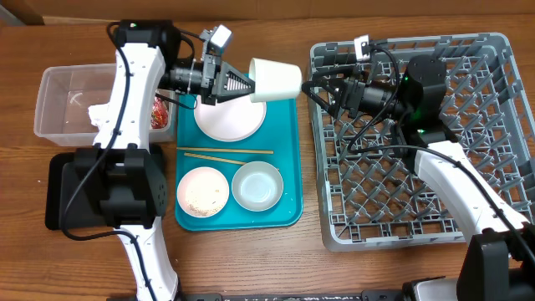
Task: Sort waste into correct bins and load items into the dishwasher
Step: 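Lift the cup and hand it to the right gripper over the rack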
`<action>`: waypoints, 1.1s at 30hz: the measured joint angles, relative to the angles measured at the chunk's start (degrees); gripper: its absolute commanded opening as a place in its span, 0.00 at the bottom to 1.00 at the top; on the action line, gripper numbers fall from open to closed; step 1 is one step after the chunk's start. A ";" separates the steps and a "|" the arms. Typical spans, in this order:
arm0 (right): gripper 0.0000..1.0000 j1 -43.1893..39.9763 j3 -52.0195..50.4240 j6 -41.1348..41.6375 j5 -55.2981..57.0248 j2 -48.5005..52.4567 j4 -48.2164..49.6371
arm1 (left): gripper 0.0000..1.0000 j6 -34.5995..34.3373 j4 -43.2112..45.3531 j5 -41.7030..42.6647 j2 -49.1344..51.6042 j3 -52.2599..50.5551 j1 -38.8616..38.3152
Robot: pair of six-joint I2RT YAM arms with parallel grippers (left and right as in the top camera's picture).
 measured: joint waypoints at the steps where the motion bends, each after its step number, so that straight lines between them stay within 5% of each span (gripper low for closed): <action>1: 1.00 0.02 0.00 -0.02 -0.04 0.00 0.13 | 0.04 0.00 0.00 0.13 0.00 0.00 0.20; 13: 0.98 0.70 0.02 -0.70 -2.40 -0.02 1.66 | 0.04 -0.55 0.02 0.17 0.00 0.00 -5.44; 15: 0.90 0.70 0.02 -0.85 -3.41 -0.02 1.99 | 0.04 -0.68 0.04 0.15 0.02 0.00 -6.01; 17: 0.70 0.70 0.04 -1.11 -4.92 -0.02 2.25 | 0.04 -0.87 0.04 0.04 0.02 0.00 -6.32; 19: 0.65 0.74 0.07 -1.20 -6.80 -0.02 2.34 | 0.04 -1.07 0.17 -0.17 0.02 0.00 -6.29; 29: 0.66 0.85 0.07 -1.53 -10.36 -0.13 2.25 | 0.04 -1.33 0.22 -0.20 0.02 0.00 -5.79; 31: 0.78 1.20 0.07 -1.53 -10.21 -0.13 2.21 | 0.04 -1.33 0.15 -0.20 0.02 0.00 -5.51; 33: 0.80 1.92 0.07 -1.68 -9.77 -0.11 1.90 | 0.04 -1.44 0.04 0.07 0.04 0.00 -5.27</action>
